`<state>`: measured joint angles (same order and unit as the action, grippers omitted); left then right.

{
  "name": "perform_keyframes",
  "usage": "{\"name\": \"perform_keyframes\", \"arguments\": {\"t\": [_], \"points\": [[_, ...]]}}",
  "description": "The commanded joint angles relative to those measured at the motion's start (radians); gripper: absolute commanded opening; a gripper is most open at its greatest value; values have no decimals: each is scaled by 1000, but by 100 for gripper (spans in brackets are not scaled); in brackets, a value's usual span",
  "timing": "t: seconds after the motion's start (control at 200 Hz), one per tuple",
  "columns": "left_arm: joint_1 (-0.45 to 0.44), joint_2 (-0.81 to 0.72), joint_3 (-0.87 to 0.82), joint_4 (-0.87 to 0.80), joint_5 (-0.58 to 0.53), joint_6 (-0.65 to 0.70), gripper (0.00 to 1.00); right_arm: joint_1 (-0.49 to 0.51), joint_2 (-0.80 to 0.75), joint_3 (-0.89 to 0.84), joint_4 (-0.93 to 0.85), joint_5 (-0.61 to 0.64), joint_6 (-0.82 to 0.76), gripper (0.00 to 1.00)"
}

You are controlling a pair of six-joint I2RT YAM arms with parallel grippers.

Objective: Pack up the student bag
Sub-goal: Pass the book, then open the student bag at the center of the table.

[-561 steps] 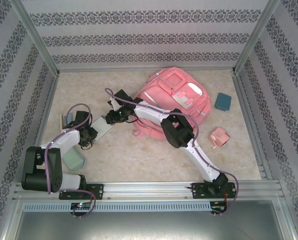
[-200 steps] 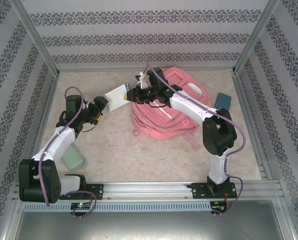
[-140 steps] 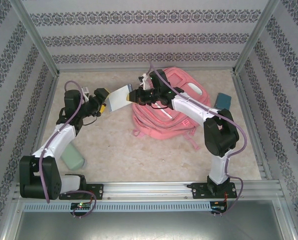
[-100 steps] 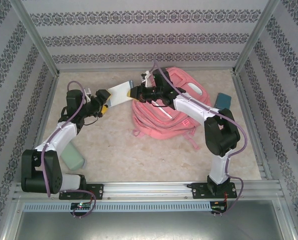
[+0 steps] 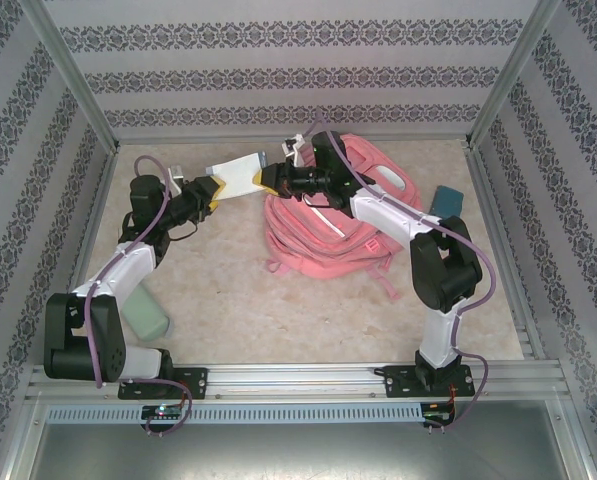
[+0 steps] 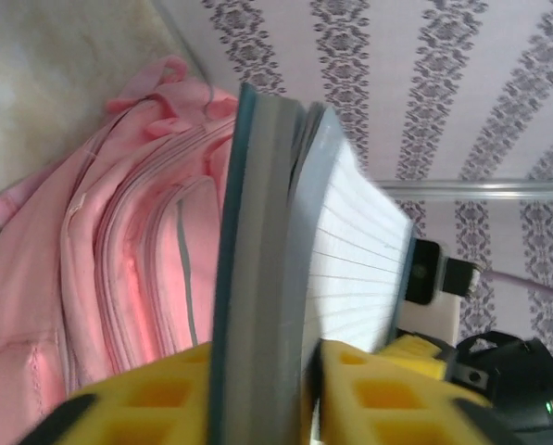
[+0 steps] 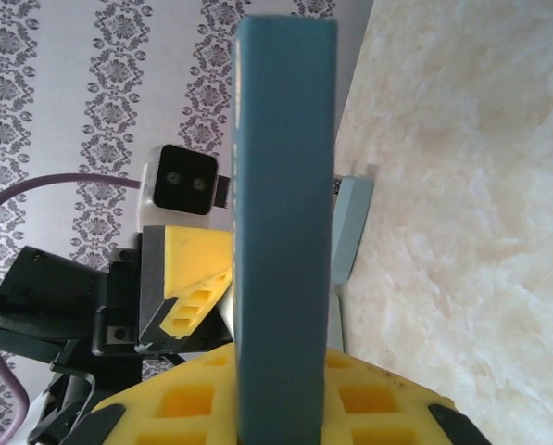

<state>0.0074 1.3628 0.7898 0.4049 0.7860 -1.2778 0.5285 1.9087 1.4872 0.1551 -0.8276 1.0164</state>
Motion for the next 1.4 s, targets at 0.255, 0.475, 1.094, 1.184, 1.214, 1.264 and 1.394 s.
{"name": "perform_keyframes", "arguments": {"t": [0.255, 0.475, 1.094, 1.184, 1.214, 1.264, 1.394], "points": [[-7, -65, 12, -66, -14, 65, 0, -18, -50, 28, -364, 168, -321, 32], [-7, -136, 15, -230, -103, 158, 0, -16, -77, 24, -658, 512, -610, 37], [-7, -208, 2, -378, -143, 256, 0, 117, 54, 34, -803, 928, -955, 37], [-7, -215, -10, -372, -145, 255, 0, 117, 72, 52, -824, 946, -949, 8], [-7, -218, -16, -365, -145, 254, 0, 116, 68, 54, -826, 946, -947, 0], [-7, -221, -26, -361, -149, 254, 0, 117, 53, 57, -823, 945, -939, 0], [-7, -226, -45, -353, -160, 256, 0, 116, -24, 93, -824, 913, -908, 0]]}}
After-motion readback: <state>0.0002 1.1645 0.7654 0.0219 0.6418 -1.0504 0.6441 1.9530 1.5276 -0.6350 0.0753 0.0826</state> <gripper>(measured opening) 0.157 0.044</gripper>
